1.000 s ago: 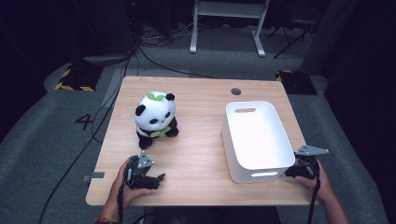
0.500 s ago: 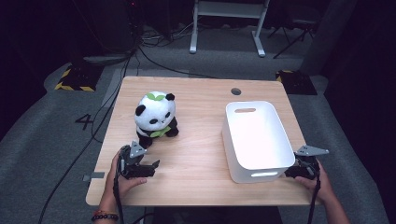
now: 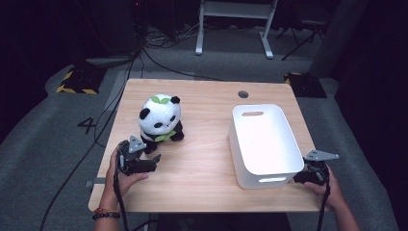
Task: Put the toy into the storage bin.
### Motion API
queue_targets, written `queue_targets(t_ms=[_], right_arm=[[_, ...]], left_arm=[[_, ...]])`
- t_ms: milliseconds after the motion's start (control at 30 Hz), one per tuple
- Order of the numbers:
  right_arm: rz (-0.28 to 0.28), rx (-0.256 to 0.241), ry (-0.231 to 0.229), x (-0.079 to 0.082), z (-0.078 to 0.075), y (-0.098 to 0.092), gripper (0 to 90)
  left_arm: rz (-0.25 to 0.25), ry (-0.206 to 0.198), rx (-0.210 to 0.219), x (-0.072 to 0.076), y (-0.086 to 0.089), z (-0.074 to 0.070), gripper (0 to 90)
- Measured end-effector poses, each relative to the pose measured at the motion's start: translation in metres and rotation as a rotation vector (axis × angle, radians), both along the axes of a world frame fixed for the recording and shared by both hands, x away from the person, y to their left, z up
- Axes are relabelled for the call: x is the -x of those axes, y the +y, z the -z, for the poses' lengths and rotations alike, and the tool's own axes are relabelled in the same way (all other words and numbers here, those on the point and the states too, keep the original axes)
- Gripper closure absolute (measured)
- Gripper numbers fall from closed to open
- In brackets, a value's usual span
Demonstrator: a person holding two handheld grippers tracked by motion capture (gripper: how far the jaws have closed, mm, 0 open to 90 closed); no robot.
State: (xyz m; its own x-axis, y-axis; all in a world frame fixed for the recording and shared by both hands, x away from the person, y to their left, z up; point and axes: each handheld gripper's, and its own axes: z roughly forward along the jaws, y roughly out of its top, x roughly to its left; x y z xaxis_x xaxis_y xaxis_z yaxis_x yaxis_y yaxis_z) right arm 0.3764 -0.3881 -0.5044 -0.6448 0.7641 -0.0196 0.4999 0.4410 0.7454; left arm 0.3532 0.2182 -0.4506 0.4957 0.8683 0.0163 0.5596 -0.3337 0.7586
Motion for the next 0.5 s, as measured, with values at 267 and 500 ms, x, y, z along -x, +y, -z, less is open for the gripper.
queue_targets(t_ms=[267,500], right_arm=[[0.0,-0.001,-0.001,0.0,0.0,0.0,21.2],[0.0,0.0,0.0,0.0,0.0,0.0,21.2]], left_arm=[[0.01,0.006,0.011,-0.013,-0.002,-0.004,15.7],[-0.017,0.011,0.012,-0.026,-0.005,-0.006,15.7]])
